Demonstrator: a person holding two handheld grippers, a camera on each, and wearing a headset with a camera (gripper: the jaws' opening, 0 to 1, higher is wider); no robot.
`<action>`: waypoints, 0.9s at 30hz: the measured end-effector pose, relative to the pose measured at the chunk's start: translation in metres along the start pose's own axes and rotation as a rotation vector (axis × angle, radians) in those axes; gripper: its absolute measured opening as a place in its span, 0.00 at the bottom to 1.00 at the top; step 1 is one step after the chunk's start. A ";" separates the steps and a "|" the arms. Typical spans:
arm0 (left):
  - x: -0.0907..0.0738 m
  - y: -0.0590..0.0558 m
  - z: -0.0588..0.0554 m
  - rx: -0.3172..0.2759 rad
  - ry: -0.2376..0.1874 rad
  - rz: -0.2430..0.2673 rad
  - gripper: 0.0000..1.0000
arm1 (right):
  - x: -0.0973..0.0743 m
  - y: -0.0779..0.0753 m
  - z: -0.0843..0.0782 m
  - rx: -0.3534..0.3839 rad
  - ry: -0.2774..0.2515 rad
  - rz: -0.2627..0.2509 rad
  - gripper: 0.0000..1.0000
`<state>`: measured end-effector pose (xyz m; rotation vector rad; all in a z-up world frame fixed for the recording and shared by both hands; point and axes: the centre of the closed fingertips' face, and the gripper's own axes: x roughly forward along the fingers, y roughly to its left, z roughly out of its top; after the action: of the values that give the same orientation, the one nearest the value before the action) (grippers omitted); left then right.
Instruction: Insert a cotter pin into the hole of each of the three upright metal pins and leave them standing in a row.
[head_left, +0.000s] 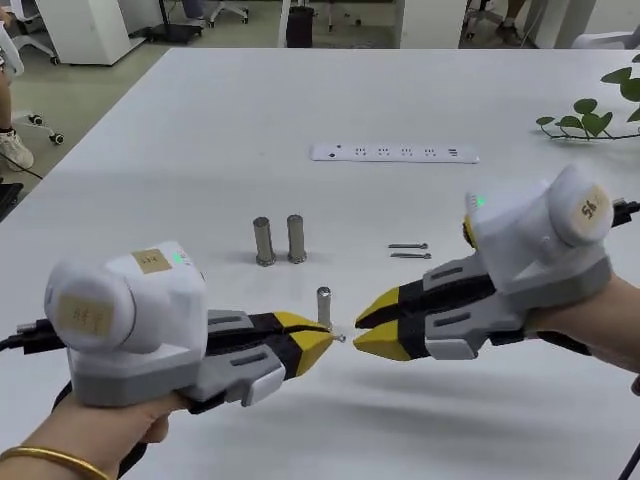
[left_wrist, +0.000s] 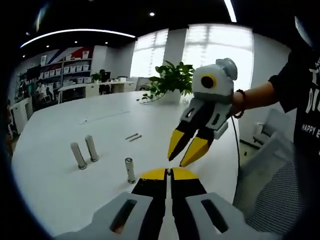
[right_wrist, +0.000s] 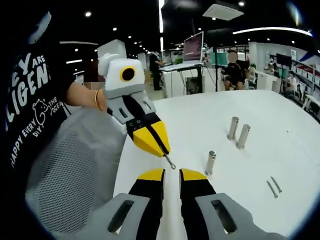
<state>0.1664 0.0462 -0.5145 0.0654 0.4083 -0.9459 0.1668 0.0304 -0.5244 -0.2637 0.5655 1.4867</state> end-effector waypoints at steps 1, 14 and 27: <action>0.000 -0.002 0.001 0.016 -0.004 -0.012 0.00 | -0.001 -0.001 -0.001 -0.002 -0.003 0.003 0.07; 0.002 -0.028 0.007 0.188 0.014 -0.130 0.00 | 0.000 0.019 -0.007 0.029 -0.010 0.097 0.07; 0.000 -0.033 0.004 0.195 0.021 -0.174 0.00 | 0.003 0.028 -0.008 -0.011 0.003 0.136 0.00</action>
<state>0.1414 0.0260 -0.5064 0.2204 0.3443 -1.1557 0.1375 0.0315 -0.5275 -0.2396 0.5870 1.6217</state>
